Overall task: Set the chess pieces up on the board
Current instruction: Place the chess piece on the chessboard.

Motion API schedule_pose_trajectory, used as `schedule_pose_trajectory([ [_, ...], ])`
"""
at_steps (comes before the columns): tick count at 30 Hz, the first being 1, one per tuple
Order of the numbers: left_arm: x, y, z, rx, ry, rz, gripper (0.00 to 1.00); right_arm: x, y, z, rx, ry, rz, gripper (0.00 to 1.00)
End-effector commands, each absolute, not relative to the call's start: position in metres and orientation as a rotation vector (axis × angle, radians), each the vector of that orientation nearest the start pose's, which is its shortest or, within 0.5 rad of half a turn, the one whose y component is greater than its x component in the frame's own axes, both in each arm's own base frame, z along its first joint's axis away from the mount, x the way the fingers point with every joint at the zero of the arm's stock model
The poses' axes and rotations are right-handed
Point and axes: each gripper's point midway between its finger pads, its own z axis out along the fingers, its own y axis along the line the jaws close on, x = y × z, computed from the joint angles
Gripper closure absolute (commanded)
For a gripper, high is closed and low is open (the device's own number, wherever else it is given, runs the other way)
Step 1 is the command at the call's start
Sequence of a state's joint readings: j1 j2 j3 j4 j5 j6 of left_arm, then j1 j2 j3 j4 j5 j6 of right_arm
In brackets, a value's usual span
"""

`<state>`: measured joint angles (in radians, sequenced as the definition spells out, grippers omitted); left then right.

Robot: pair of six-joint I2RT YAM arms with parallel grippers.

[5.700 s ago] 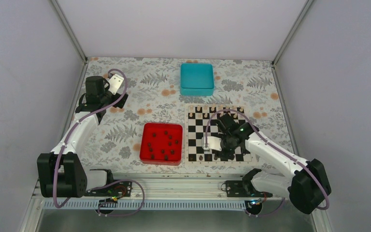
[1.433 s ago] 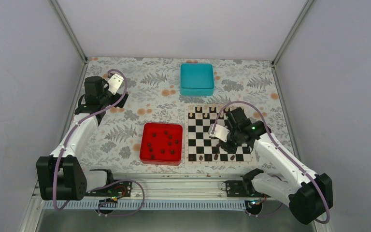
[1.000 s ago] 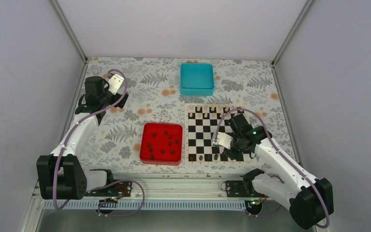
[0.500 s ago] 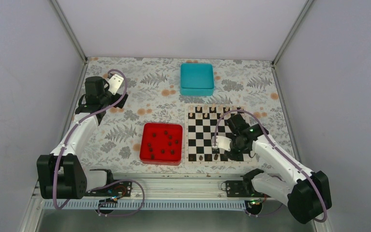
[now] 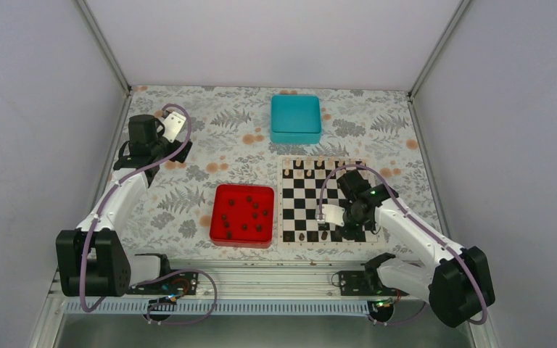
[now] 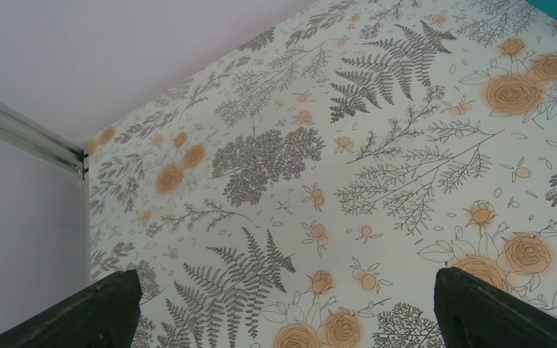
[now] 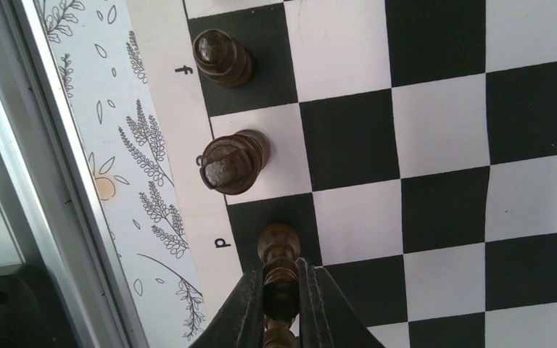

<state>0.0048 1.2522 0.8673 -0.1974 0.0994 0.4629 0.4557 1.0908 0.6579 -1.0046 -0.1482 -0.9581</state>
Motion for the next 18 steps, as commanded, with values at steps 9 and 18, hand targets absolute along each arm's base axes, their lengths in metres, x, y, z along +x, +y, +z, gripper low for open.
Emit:
schedule_pose_trajectory([
  [9,0.3973,-0.0114,0.2004,0.536,2.071,0.180,0.00,0.1474,0.1067,0.0469,-1.938,2.247,0.238,0.96],
  [18,0.3973,-0.0113,0.1989,0.536,2.074,0.179,0.00,0.1459,0.1033,0.0414,-1.940,2.277,0.232,0.93],
])
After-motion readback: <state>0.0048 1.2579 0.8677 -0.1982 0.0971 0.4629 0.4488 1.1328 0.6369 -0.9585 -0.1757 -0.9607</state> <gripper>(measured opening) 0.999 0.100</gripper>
